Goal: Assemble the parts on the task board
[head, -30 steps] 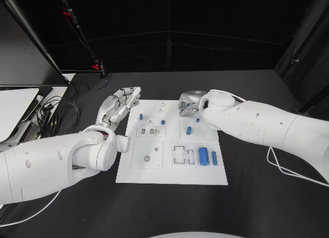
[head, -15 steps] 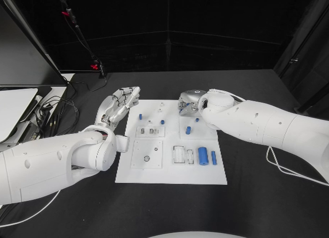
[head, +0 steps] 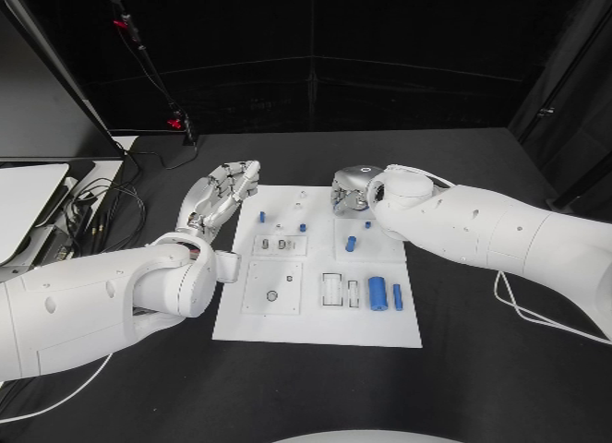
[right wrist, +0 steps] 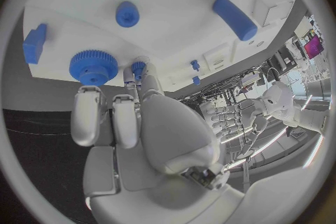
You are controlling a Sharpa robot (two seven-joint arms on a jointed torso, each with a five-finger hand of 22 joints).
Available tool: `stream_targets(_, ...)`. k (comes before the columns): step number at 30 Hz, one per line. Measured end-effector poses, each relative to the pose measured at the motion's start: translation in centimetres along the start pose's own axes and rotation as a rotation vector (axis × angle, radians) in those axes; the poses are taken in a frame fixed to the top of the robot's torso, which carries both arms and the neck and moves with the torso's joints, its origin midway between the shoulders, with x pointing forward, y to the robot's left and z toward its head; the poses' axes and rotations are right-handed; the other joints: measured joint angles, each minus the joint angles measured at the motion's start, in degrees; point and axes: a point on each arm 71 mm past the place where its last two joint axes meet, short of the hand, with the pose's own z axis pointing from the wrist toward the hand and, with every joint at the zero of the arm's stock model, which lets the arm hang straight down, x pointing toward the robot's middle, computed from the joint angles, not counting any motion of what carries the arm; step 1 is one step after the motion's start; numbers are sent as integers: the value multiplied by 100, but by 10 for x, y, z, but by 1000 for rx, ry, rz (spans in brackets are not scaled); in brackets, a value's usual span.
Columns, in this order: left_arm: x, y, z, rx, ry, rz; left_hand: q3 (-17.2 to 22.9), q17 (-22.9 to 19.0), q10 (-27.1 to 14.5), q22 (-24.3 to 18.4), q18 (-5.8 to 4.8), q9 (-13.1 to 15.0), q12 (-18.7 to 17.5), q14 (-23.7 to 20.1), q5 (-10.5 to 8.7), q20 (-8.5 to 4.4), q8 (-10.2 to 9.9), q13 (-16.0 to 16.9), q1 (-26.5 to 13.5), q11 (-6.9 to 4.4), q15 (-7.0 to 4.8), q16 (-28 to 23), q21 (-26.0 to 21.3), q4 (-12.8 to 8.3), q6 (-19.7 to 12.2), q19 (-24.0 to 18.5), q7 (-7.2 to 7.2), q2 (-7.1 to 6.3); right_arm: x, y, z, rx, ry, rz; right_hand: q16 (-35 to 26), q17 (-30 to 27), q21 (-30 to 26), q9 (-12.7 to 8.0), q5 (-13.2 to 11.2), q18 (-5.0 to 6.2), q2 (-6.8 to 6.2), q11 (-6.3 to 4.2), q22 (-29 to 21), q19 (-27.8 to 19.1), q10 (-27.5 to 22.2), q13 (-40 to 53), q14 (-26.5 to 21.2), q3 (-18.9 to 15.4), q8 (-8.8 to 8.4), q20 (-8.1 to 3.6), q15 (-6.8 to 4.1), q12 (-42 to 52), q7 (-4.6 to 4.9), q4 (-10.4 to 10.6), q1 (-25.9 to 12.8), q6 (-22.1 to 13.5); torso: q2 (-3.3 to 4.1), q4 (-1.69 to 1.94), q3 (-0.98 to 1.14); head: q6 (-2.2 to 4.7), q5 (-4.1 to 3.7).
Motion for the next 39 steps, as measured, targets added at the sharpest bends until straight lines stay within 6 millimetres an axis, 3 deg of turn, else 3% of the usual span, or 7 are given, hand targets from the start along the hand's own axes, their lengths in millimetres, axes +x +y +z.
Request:
stream_targets(2,0,0,0,0,0,0,0,0,0,0,0,0,0,0,0,0,0,0,22,0,0,0,0,0,0,0,0,22,0,0,0,0,-2,-1,-3,0,0,-1,-1,0,1,-5,0,-17,44,0,8,-6,-1,-24,-50,-71,-3,5,12,93,1,0,0,-1,-1)
stream_targets(6,0,0,0,0,0,0,0,0,0,0,-1,0,0,0,0,0,0,0,22,0,0,0,0,0,0,0,0,22,0,0,0,0,-3,-2,-3,-7,0,-1,-1,0,-15,23,0,4,76,2,10,-7,-11,-45,-52,-109,-17,6,56,160,1,2,0,-7,0)
stream_targets(21,0,0,0,0,0,0,-17,0,0,-5,0,0,0,0,30,0,0,0,22,0,0,0,0,-17,0,0,0,22,2,-1,-2,-10,-40,5,-3,-15,0,-27,-3,0,-36,-67,17,4,206,7,10,-50,-38,-87,-51,-310,-20,14,110,165,-1,2,-1,-26,7)
stream_targets(39,-1,1,1,0,-2,2,-17,0,0,-4,0,0,-20,0,55,0,0,0,53,0,0,0,0,-16,0,0,0,53,-12,0,-9,-102,-260,75,-3,2,0,-38,-12,0,-30,-37,45,18,257,12,10,-103,-100,-72,-51,-450,1,36,116,200,-2,1,-1,-23,9)
